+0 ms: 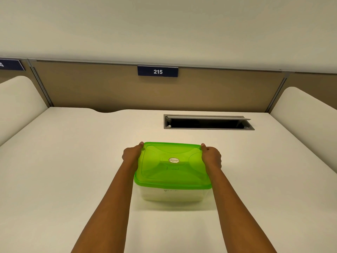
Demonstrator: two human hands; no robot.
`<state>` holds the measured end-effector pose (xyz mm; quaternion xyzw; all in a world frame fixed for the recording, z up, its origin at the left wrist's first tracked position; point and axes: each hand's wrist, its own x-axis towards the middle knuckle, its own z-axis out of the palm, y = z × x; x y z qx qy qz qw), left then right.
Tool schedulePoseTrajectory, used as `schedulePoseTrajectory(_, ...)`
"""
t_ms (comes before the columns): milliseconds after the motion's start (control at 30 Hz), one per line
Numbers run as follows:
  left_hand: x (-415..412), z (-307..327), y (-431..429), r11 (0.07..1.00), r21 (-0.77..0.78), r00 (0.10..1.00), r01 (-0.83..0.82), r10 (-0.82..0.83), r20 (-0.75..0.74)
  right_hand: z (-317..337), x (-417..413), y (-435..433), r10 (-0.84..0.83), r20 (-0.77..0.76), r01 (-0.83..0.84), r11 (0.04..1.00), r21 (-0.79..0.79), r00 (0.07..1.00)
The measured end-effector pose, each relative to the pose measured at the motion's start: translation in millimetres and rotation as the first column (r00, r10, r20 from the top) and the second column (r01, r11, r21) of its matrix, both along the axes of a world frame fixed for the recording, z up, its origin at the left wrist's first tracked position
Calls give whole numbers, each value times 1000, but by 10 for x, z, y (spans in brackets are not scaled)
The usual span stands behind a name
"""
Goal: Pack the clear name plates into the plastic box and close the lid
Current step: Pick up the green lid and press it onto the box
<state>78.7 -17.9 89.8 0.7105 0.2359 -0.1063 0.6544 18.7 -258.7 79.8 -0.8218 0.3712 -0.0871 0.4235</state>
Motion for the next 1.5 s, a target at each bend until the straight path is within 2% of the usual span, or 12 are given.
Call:
schedulePoseTrajectory(200, 46, -23, 2, 999, -39, 999, -22, 20, -50, -2, 6, -1, -10, 10, 10, 1000, 3, 1000)
schedulePoseTrajectory(400, 75, -20, -28, 998, -40, 999, -41, 40, -35, -2, 24, -5, -13, 10, 13, 999, 31, 1000)
schedulePoseTrajectory(567, 67, -9, -73, 999, 8, 999, -52, 52, -14, 20, 68, -39, -10, -5, 11, 993, 118, 1000)
schedulePoseTrajectory(700, 41, 1, -92, 997, 70, 999, -41, 42, -3, 61, 90, -76, -43, -14, 45, 968, 247, 999)
schedulePoseTrajectory(933, 37, -17, -37, 998, 67, 1000, 15, -15, -9, 136, 98, -89, -52, -25, 58, 928, 368, 998)
schedulePoseTrajectory(1133, -27, 35, -89, 971, 238, 999, 10, -21, 42, 123, 42, -84, -57, -20, 61, 931, 360, 998)
schedulePoseTrajectory(1267, -84, 151, -93, 929, 363, 994, 72, -99, 56, 148, -18, -108, -10, 0, 10, 948, 317, 1000)
schedulePoseTrajectory(1400, -112, 202, -32, 920, 385, 993, 78, -106, 50, 151, -120, -132, 5, 94, -38, 935, 353, 996)
schedulePoseTrajectory(1500, -180, 180, 19, 942, 333, 997, 44, -61, 40, 132, -241, -134, -36, 139, -27, 903, 429, 990)
